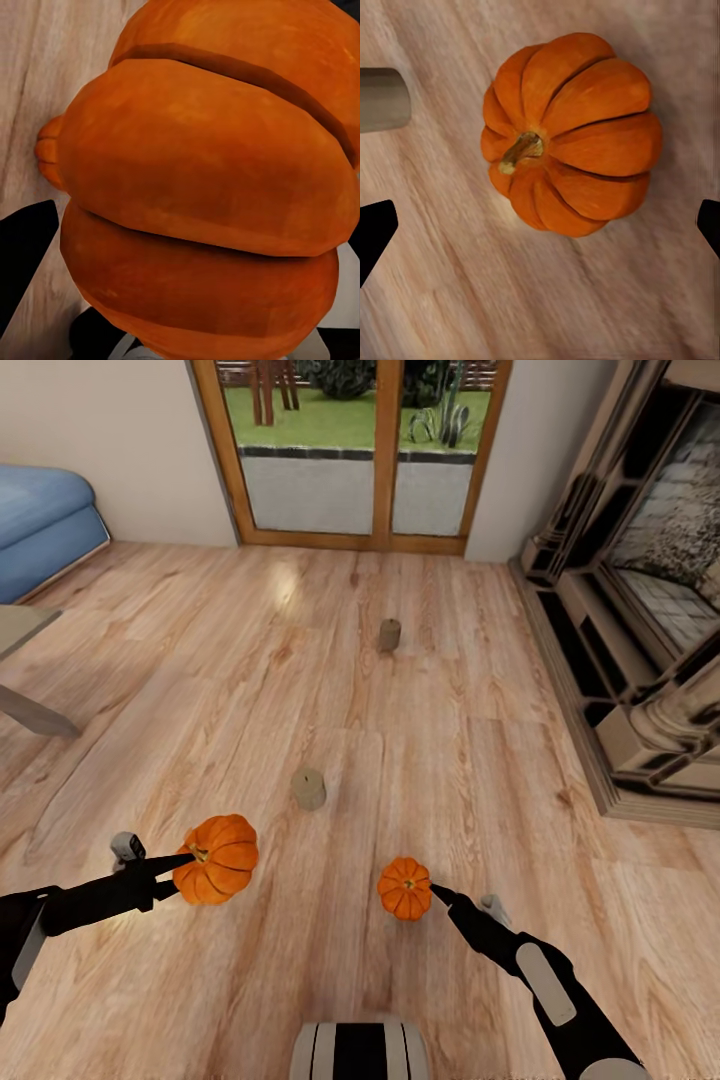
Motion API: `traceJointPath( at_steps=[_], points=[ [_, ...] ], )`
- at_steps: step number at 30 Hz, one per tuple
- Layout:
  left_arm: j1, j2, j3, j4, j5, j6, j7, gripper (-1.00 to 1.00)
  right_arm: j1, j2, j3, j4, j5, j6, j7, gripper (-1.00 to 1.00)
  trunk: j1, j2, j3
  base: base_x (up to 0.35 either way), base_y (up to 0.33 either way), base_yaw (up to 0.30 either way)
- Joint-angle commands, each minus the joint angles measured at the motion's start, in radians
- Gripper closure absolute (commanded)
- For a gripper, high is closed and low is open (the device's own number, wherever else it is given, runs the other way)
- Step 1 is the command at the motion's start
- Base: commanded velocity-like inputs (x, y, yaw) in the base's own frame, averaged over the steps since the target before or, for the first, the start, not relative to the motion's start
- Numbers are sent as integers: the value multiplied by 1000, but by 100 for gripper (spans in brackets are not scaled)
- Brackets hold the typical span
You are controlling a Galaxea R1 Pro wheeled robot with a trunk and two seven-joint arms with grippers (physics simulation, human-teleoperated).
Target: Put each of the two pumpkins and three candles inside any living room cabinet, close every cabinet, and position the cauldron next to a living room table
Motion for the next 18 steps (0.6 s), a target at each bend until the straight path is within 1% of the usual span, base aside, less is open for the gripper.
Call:
traceJointPath(
  at_steps=[1, 11, 18],
  points=[
    [0, 0, 0, 0, 2, -1, 0, 100, 0, 0, 1, 0, 0, 0, 0, -100, 0, 0, -4, 0, 0, 0],
    [0, -1, 0, 0, 1, -1, 0, 100, 0, 1, 3, 0, 1, -3, 0, -100, 5, -3, -43, 0, 0, 0],
    [0, 3, 1, 0, 2, -1, 0, 100, 0, 2, 3, 0, 0, -3, 0, -100, 5, -3, -43, 1, 0, 0]
  ],
)
